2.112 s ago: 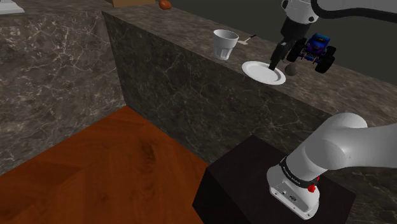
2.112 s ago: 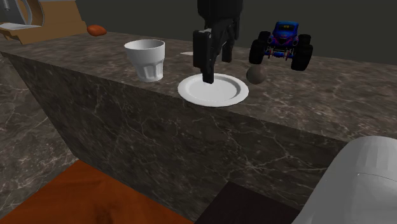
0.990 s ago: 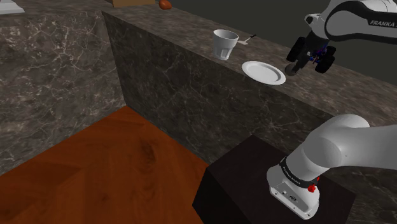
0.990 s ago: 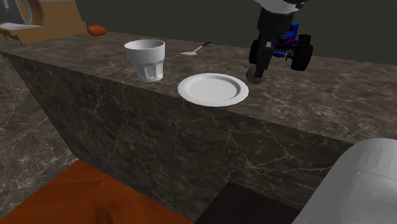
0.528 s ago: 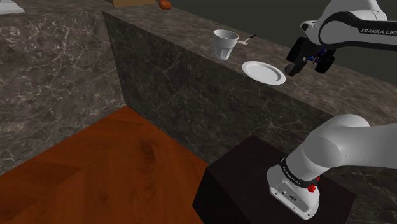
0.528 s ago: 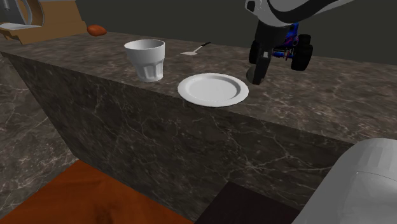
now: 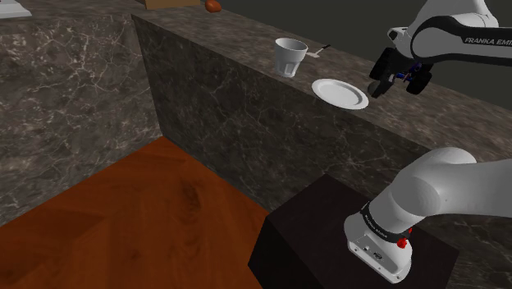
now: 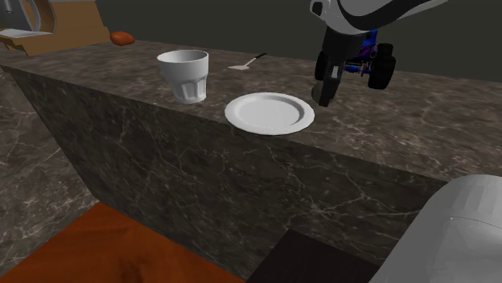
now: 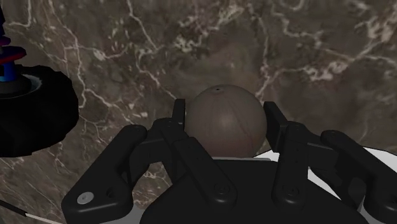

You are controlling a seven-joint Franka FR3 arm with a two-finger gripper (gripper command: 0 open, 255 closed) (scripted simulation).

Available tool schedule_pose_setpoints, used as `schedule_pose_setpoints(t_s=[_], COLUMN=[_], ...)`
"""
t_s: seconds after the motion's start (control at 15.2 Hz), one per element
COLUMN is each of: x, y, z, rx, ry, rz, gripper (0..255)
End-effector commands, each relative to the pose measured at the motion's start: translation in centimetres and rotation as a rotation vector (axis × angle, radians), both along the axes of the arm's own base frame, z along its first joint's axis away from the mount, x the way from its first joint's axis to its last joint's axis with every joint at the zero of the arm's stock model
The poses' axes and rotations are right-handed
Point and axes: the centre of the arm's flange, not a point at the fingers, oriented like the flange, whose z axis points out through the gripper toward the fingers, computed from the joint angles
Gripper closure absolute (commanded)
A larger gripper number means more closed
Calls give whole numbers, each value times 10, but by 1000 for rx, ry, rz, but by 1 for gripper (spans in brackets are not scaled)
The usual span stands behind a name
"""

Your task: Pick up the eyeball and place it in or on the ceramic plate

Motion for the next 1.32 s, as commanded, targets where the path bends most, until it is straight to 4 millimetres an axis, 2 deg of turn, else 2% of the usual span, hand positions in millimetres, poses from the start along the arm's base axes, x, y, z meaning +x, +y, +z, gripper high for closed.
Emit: schedule_pose_setpoints(t_s=[0.0, 0.46, 1.25], x=[0, 0, 0], y=[0, 0, 0], z=[0, 0, 63], rx=[0, 0, 0], ry=[0, 0, 0], rz=[0, 0, 0], gripper=[255, 255, 255])
